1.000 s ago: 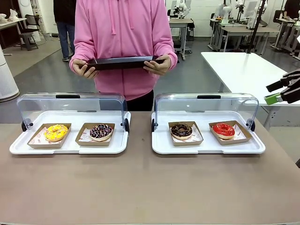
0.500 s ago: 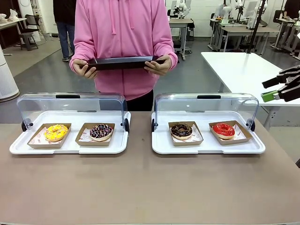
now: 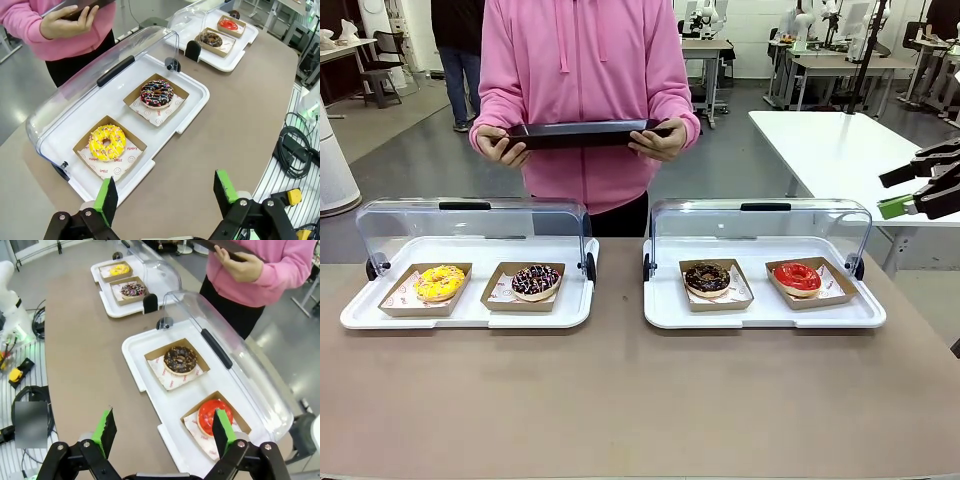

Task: Provide the desired donut to the person.
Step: Pick up and lift the Paper togo box containing the Donut pointed at by the person.

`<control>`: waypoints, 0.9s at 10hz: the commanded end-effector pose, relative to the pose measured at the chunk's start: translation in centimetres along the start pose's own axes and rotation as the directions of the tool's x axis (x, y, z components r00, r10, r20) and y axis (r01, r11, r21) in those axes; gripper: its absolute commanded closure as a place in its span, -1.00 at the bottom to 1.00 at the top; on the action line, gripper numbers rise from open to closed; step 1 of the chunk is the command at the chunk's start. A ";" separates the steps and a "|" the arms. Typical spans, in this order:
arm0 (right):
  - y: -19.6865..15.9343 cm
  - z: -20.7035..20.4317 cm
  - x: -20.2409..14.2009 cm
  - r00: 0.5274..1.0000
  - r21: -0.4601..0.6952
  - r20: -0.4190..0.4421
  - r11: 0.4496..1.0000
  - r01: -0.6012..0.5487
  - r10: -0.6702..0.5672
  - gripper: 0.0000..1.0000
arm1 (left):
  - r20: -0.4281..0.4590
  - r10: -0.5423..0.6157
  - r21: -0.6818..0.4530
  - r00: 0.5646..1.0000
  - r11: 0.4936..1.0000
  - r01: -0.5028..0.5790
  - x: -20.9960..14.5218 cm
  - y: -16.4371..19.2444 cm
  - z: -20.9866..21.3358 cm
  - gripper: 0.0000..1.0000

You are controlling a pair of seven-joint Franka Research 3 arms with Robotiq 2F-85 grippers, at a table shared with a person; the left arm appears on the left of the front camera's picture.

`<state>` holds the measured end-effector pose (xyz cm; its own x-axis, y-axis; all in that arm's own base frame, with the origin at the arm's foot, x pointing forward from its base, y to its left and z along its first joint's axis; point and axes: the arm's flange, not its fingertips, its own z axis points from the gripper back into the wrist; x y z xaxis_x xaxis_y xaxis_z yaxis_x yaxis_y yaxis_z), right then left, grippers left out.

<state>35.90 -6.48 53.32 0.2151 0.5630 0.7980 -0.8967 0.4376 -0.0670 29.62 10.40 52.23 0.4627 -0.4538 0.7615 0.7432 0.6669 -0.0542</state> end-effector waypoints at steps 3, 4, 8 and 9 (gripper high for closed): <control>0.1 0.3 -1.5 0.994 -0.098 -0.014 0.989 0.109 -0.111 -1.00 | 0.012 -0.022 0.031 1.000 0.999 0.022 -4.1 -4.5 -2.7 -1.00; 0.2 0.8 -2.0 0.992 -0.113 -0.007 0.986 0.122 -0.123 -1.00 | 0.011 -0.021 0.032 1.000 0.999 0.021 -4.1 -4.5 -2.6 -1.00; 0.8 1.6 -2.6 0.995 -0.128 0.012 0.986 0.103 -0.102 -1.00 | 0.005 -0.027 0.039 1.000 0.999 0.027 -3.8 -4.5 -2.4 -1.00; 0.8 1.6 -2.5 0.995 -0.131 0.014 0.986 0.100 -0.099 -1.00 | 0.002 -0.030 0.039 1.000 0.999 0.030 -3.7 -4.5 -2.4 -1.00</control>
<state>34.01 -9.43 52.62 0.3037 0.5277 0.7933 -0.8243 0.5631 -0.0590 29.41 10.39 52.59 0.4622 -0.4660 0.7545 0.7365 0.6755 -0.0339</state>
